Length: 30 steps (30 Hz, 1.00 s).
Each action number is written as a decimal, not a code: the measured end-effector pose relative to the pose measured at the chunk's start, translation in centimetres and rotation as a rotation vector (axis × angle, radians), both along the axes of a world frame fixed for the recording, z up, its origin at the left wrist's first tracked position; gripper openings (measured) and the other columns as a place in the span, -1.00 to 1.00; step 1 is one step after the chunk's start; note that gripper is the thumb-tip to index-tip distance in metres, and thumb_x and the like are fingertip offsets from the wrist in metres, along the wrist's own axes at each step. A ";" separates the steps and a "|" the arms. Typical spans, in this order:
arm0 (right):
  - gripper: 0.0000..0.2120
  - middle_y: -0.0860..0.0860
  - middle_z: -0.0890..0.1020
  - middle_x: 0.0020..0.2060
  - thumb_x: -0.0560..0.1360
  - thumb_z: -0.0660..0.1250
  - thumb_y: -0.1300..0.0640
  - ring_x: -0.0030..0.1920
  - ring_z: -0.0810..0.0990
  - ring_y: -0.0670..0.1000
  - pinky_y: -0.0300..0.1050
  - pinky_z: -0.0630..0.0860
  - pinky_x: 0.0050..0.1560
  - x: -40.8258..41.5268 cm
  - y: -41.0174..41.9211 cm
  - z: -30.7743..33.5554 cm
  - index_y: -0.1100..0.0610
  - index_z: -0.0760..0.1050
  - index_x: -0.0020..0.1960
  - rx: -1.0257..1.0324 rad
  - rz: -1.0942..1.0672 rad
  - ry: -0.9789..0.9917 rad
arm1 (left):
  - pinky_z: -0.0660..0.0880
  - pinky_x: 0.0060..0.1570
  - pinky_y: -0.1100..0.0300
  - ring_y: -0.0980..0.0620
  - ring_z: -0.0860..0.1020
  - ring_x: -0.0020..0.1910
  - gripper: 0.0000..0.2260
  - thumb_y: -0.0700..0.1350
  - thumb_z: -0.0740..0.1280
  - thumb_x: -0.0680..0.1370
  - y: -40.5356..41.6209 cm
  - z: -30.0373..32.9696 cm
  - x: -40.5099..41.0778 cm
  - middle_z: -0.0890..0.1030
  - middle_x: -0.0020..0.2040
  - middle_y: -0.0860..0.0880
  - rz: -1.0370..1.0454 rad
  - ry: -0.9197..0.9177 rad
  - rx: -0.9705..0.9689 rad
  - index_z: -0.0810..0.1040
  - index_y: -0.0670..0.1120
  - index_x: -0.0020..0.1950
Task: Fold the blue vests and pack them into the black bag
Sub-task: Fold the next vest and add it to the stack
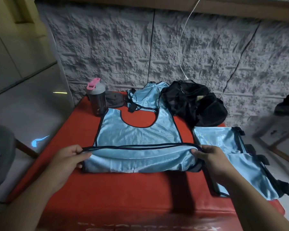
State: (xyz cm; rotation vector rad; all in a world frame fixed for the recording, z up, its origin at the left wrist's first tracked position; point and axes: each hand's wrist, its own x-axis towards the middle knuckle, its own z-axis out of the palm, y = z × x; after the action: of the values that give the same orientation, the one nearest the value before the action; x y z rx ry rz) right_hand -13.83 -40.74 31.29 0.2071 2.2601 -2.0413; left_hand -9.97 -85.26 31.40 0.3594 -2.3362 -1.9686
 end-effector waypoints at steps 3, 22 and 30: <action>-0.74 0.35 0.66 -0.24 0.37 0.58 0.09 -0.28 0.61 0.14 0.06 0.54 -0.17 -0.8 0.5 -0.6 0.28 0.63 -0.16 0.082 -0.053 0.031 | 0.36 -0.30 0.14 0.04 0.52 -0.29 -0.99 -0.32 0.41 0.53 0.3 0.3 0.0 0.68 -0.22 -0.14 -0.039 0.004 -0.014 0.63 -0.25 -0.08; -0.85 0.09 0.64 -0.30 0.58 0.37 0.29 -0.24 0.54 0.02 0.04 0.45 -0.11 -1.0 -0.9 1.7 0.22 0.60 -0.17 0.312 0.022 0.166 | 0.51 0.17 -0.18 -0.24 0.65 -0.05 -0.93 -0.22 0.45 0.52 -0.6 1.7 -1.0 0.67 -0.05 -0.34 0.113 0.171 0.125 0.65 -0.24 -0.09; -0.82 0.01 0.72 -0.19 0.57 0.30 0.33 -0.19 0.65 0.07 -0.03 0.53 -0.16 0.1 -1.2 5.4 0.07 0.56 0.00 0.595 -0.032 0.238 | 0.46 0.04 -0.01 -0.11 0.59 -0.09 -0.94 -0.26 0.40 0.56 -1.1 4.0 0.5 0.68 -0.06 -0.31 0.108 0.220 0.161 0.65 -0.25 -0.04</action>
State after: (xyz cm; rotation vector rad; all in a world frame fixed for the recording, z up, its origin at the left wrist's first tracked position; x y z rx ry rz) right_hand -13.76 -41.92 36.70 0.0360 2.9749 -1.4065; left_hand -9.51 -86.34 35.41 0.2559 -1.9915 -2.0357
